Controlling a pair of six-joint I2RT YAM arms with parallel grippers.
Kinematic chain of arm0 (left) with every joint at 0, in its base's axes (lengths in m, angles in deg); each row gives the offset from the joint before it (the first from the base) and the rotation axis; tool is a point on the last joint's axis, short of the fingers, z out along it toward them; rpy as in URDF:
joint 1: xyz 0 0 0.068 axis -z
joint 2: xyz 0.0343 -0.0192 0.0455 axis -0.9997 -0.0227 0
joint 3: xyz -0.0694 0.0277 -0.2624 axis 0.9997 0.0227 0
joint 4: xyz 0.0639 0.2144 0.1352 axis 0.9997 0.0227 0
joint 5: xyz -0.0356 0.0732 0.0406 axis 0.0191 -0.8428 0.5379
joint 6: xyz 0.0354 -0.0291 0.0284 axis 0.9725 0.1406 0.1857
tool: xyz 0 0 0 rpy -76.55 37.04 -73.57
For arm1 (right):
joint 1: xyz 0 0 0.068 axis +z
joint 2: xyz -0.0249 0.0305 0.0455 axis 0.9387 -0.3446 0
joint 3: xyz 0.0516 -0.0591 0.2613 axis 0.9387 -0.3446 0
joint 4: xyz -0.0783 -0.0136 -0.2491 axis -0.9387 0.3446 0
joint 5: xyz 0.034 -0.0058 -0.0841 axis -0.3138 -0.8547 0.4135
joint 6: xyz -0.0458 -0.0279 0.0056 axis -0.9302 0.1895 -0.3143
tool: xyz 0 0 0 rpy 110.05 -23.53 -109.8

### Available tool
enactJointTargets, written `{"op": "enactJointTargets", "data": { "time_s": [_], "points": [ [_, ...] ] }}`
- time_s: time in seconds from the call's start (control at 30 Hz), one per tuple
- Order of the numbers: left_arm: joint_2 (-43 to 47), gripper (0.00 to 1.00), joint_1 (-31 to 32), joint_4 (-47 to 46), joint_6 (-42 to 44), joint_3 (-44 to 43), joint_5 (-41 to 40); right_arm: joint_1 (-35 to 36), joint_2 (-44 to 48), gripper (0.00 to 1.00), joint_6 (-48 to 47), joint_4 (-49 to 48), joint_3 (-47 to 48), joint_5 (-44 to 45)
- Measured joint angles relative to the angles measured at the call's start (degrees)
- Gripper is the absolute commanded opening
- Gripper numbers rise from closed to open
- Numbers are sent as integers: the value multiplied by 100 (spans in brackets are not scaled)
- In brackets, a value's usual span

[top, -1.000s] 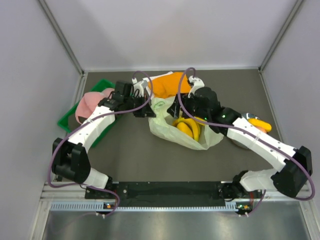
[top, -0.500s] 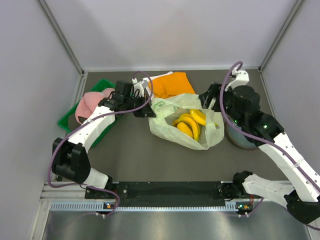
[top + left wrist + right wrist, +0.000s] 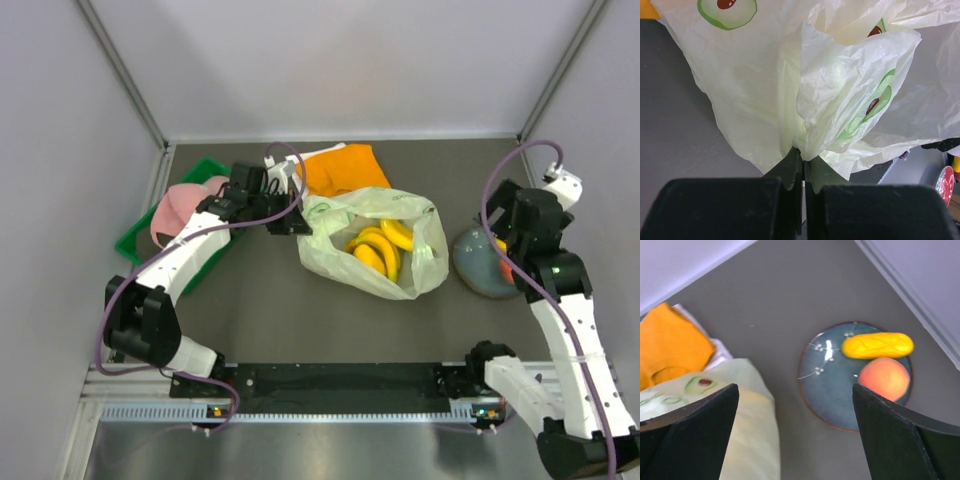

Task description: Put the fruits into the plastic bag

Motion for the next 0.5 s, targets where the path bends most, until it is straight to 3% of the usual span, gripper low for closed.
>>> {"op": "enactJointTargets", "data": {
  "time_s": [0.33, 0.5],
  "points": [
    [0, 0, 4, 0, 2, 0, 4, -1561, -442, 98, 299, -289, -1340, -481],
    [0, 0, 7, 2, 2, 0, 2, -1958, -658, 99, 372, -420, -1685, -599]
  ]
}}
